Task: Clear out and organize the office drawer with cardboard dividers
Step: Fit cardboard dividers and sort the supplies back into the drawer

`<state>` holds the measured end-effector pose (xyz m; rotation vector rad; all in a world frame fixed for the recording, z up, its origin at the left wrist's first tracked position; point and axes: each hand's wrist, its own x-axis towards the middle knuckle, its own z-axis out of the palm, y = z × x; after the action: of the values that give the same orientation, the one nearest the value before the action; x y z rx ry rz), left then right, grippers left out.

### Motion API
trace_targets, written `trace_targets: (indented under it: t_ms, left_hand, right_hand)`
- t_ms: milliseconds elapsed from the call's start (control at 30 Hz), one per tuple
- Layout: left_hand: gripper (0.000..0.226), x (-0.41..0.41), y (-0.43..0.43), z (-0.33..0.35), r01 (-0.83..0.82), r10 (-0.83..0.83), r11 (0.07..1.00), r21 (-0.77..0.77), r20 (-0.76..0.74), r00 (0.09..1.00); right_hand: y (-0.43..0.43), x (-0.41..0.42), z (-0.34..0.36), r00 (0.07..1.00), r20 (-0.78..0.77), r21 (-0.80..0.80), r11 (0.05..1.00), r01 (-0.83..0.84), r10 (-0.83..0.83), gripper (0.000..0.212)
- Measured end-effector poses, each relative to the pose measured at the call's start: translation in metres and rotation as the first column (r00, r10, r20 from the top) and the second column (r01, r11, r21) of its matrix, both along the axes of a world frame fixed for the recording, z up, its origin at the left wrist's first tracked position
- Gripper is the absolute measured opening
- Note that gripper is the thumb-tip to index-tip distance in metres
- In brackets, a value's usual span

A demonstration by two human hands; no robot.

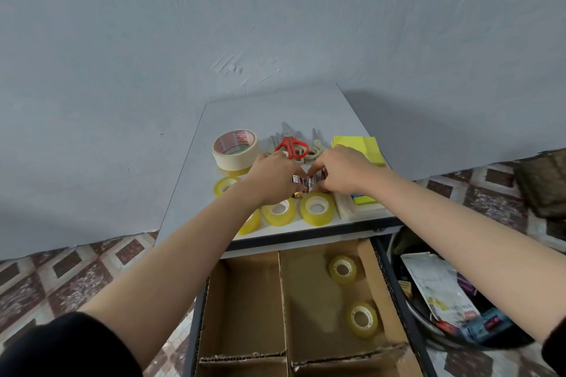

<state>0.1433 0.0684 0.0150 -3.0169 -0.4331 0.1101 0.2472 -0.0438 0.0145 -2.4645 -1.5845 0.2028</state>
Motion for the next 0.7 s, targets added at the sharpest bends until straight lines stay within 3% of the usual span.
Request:
trace_targets:
  t_ms: [200,400,700]
  left_hand:
    - [0.038,0.0059,-0.0028,0.0018,-0.033,0.033,0.998,-0.055,0.005,0.999]
    - [0.054,0.0074,-0.0036,-0.0028,-0.100,0.113,0.963,-0.249,0.039,0.993]
    - [0.050,0.0090,-0.0036,-0.0067,-0.070,0.109,0.969,-0.236,0.155,0.982]
  right_hand:
    - [0.0014,0.0015,0.0030,1.000,-0.013,-0.021,1.000,-0.004,0.004,0.042]
    - [0.0041,0.0042,-0.0029,1.000,-0.014,0.013,1.000,0.010,-0.010,0.032]
    - [0.0025,0.0014,-0.0047,1.000,-0.022,0.063,0.998,0.002,0.000,0.065]
